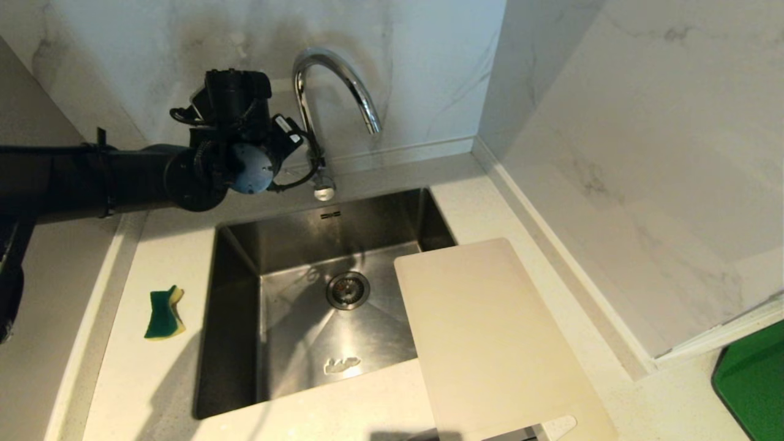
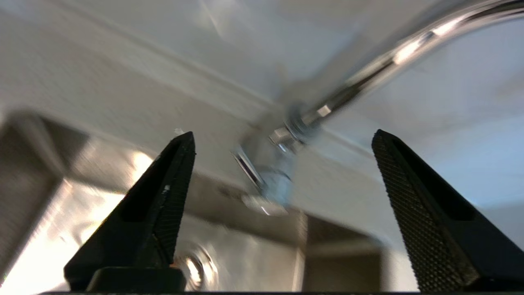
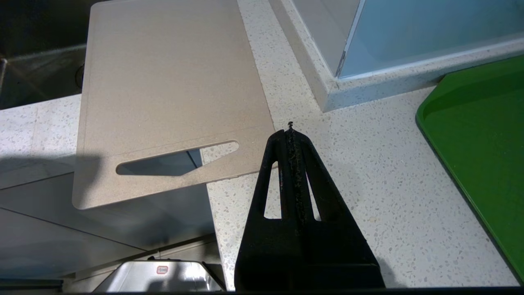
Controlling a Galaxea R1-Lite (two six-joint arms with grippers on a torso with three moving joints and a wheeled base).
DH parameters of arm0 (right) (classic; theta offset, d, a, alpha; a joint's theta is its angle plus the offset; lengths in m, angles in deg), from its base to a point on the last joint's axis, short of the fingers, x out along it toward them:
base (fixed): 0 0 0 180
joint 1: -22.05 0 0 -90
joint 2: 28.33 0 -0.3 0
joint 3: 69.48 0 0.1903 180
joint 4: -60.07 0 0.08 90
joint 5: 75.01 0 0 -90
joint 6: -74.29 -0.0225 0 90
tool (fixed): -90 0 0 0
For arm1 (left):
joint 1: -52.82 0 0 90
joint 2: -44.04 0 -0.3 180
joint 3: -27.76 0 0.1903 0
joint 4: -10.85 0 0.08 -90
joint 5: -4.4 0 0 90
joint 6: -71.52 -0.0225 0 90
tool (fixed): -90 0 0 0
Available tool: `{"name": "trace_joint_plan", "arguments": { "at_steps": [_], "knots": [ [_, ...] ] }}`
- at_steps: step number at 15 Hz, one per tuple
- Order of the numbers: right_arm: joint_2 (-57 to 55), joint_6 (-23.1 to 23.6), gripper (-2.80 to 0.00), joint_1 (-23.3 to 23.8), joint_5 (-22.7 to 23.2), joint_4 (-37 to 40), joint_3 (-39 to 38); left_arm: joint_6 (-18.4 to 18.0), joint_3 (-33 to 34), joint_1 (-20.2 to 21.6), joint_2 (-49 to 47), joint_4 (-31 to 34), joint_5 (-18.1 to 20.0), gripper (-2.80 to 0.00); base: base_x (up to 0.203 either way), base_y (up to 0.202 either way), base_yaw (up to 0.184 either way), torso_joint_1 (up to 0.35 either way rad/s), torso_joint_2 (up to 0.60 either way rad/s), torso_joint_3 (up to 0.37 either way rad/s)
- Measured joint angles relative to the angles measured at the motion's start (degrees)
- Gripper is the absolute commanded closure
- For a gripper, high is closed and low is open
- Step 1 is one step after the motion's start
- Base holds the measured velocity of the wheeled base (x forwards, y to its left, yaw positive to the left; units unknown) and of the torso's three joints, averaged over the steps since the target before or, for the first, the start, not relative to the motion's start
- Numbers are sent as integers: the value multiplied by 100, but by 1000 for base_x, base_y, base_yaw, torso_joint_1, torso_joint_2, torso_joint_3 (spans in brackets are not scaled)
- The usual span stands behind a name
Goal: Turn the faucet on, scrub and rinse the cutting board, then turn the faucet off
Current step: Turn on the tap
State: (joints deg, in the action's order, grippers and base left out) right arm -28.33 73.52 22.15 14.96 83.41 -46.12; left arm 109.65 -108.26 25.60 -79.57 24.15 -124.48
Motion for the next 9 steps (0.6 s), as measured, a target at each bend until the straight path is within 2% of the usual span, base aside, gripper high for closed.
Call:
{"name": "trace_joint_plan", "arguments": {
  "at_steps": [2, 9],
  "knots": [
    [0, -2, 0, 0, 0, 0, 0, -356, -2, -65, -191, -315, -343, -280, 0, 0, 0, 0, 0, 0],
    [0, -2, 0, 0, 2, 2, 0, -468, -18, -100, -526, -305, -666, -280, 0, 0, 0, 0, 0, 0]
  ]
}}
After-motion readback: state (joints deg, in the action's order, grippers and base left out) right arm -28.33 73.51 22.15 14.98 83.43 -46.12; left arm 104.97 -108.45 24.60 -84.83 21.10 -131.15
